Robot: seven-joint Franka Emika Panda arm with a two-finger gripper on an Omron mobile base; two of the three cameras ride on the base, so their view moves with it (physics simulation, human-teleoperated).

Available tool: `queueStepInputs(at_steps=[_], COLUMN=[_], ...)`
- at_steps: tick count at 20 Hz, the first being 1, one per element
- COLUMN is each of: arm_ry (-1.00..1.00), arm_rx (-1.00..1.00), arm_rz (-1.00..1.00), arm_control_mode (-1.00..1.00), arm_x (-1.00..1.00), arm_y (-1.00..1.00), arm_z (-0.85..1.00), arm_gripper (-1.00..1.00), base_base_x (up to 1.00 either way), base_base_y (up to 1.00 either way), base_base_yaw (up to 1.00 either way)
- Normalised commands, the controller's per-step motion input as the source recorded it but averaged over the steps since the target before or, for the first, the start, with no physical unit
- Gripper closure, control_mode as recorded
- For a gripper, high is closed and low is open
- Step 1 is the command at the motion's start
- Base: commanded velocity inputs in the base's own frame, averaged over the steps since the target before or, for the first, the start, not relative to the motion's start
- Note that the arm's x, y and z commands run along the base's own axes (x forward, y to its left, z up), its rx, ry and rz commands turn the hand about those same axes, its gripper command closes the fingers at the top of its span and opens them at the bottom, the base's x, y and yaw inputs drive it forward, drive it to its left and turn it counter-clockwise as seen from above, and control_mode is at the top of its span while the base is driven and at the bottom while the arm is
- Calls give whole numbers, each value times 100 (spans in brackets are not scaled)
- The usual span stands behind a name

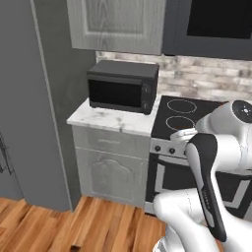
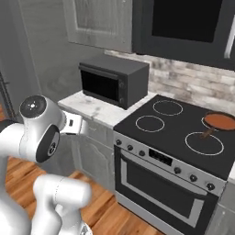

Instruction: Retrieve the chicken drumstick from the fridge and place it on the saucepan with marinade on the stove.

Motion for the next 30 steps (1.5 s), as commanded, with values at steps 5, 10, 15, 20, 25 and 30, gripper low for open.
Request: queueStepInputs(at_steps=[5,10,15,20,25,30], arm_ry=[0,0,0,0,0,0], arm_rx=[0,0,0,0,0,0], arm_rz=[0,0,0,0,0,0], arm_control_mode=[100,100,100,100,100,100], arm_x=[0,0,0,0,0,0], arm_y=[0,0,0,0,0,0], arm_z=[0,0,0,0,0,0], arm_gripper=[-100,-100,-100,-100,-100,-100], base_base_x=[16,12,1,0,-5,-17], base_base_y=[82,100,100,99,93,77], base_base_yaw=[1,0,0,0,0,0])
